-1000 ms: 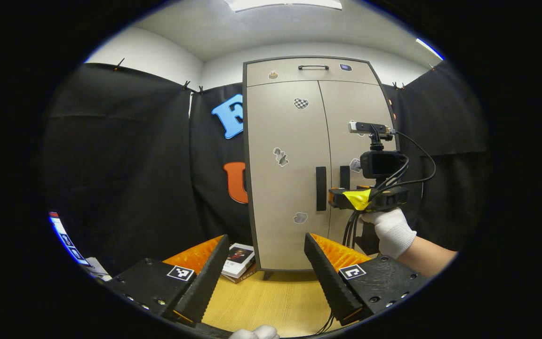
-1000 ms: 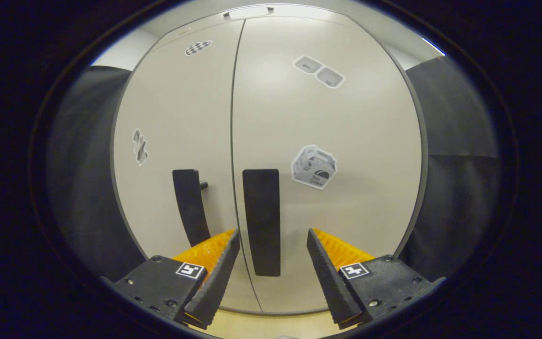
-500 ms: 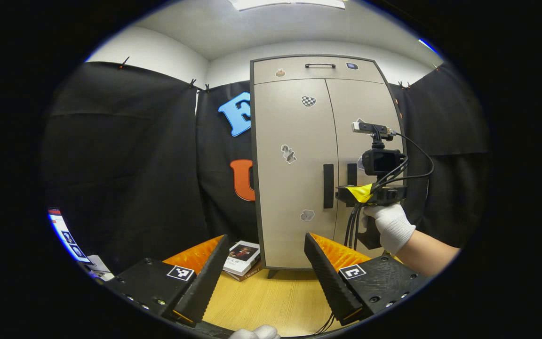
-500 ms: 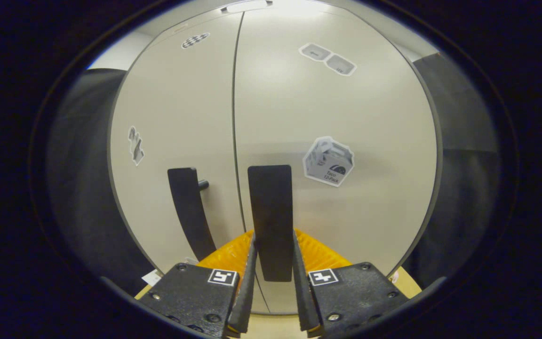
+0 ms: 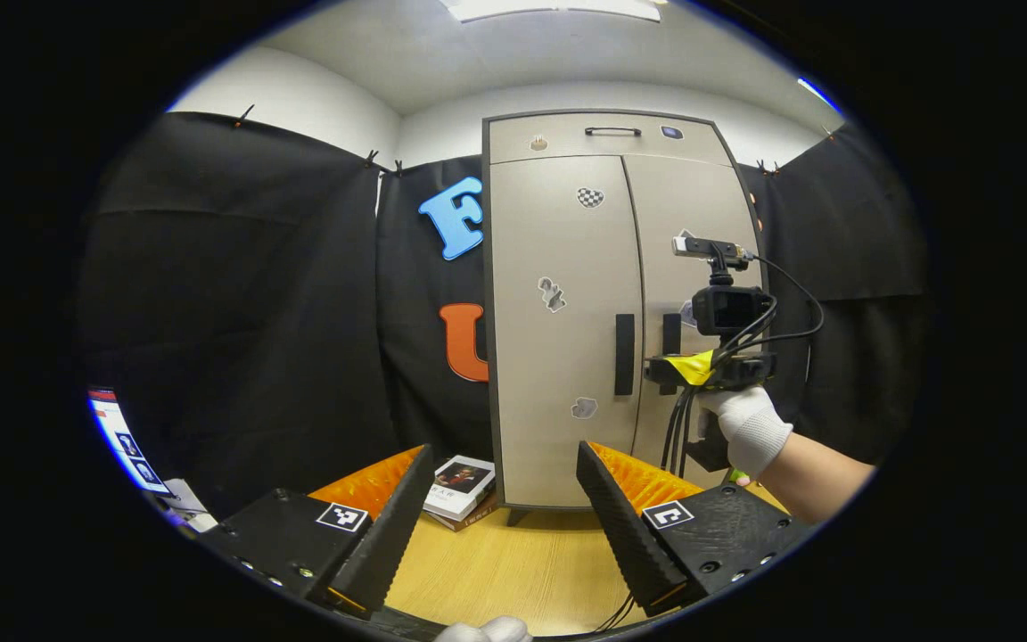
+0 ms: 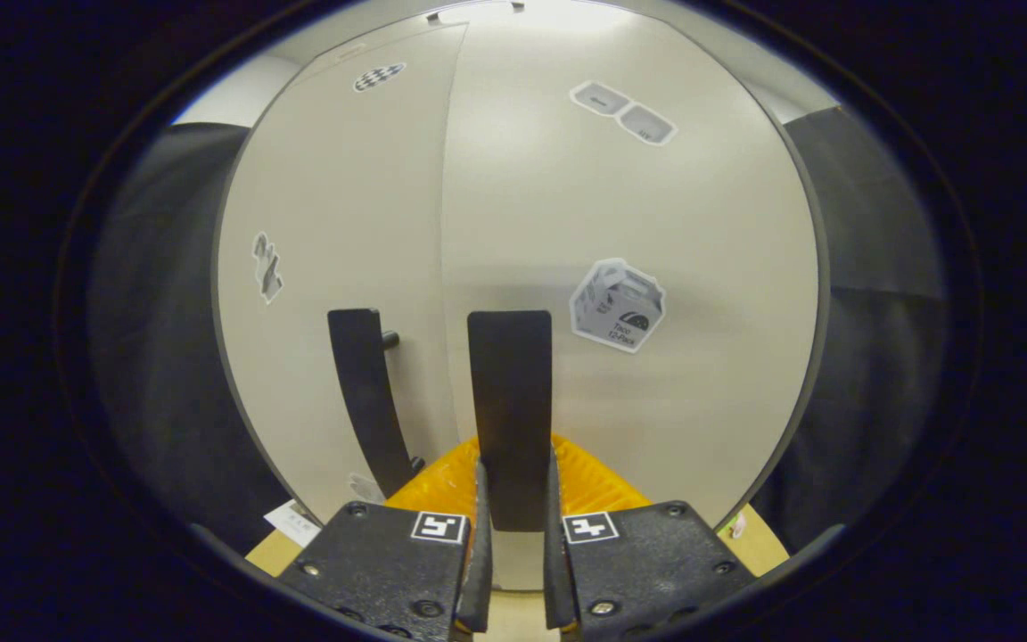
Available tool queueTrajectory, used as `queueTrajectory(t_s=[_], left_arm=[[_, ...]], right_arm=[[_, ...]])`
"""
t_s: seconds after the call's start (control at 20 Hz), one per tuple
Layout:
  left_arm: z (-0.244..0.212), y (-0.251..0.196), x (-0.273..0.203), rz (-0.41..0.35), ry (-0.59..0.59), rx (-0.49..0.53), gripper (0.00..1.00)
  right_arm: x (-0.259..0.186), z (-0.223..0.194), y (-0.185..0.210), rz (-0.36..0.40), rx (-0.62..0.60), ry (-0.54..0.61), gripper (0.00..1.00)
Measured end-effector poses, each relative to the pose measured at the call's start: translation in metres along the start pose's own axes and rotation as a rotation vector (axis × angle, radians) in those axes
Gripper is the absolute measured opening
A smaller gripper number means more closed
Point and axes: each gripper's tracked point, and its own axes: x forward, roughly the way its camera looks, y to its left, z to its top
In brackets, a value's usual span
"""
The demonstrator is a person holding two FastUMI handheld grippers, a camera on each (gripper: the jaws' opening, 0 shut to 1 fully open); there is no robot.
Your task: Open the right door of the double-door shoe cabinet with the right hand, and open the left door with the left hand.
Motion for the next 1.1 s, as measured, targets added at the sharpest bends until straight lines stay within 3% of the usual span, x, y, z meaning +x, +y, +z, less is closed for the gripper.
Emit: queueTrajectory(t_s=[0.7, 1.1], left_arm=[[-0.008, 0.005, -0.015, -0.053, -0.010, -0.021, 0.96], [-0.016, -0.014, -0.021, -0.126, -0.010, -0.024, 0.96]], right_arm=[[-0.023, -0.003, -0.021, 0.024, 0.009, -0.004, 0.24], [-0.038, -0.004, -0.040, -0.017, 0.019, -0.015, 0.22]])
